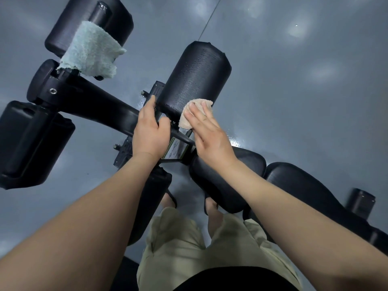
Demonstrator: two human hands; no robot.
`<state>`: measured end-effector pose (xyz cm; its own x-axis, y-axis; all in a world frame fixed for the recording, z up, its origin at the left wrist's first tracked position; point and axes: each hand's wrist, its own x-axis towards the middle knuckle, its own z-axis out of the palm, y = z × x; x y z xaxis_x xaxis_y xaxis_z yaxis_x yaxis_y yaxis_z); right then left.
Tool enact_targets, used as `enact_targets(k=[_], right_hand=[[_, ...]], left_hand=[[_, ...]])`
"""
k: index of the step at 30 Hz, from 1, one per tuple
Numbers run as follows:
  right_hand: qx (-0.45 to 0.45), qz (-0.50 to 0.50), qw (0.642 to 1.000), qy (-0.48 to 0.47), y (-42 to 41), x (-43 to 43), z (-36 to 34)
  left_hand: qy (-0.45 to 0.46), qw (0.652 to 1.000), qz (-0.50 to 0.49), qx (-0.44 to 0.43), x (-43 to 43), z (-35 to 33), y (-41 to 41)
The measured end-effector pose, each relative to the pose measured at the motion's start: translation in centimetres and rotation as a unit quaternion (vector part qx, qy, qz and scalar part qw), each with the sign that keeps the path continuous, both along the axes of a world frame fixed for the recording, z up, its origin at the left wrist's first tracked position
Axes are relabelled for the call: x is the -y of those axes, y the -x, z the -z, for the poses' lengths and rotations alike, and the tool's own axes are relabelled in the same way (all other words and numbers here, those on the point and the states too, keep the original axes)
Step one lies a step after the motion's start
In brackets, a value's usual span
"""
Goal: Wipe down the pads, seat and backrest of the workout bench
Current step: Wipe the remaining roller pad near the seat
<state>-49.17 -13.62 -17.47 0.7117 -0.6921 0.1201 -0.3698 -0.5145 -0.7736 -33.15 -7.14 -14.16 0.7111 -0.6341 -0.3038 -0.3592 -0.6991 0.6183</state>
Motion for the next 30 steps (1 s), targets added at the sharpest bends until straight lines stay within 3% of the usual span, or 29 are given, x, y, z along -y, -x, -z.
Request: enact_targets(k=[10, 19, 26, 30], right_hand=[[0.029, -0.005, 0.999, 0.045, 0.4, 3.8, 0.5], [-0.062, 0.010, 0.992, 0.107, -3.8, 12.1, -1.9], [-0.133, 0.042, 0.986, 0.088, -7.4, 16.0, -2.8], [-0.109, 0.056, 0.990, 0.069, -7.1, 15.5, -3.4]], left_hand=[[0.012, 1.000, -0.009, -0.003, 0.1, 0.1, -0.1], [0.004, 1.000, -0.009, -0.006, 0.0, -0.2, 0.0], [0.014, 1.000, 0.001, -0.010, -0.1, -0.2, 0.0], [0.017, 1.000, 0.004, -0.012, -0.1, -0.3, 0.0]])
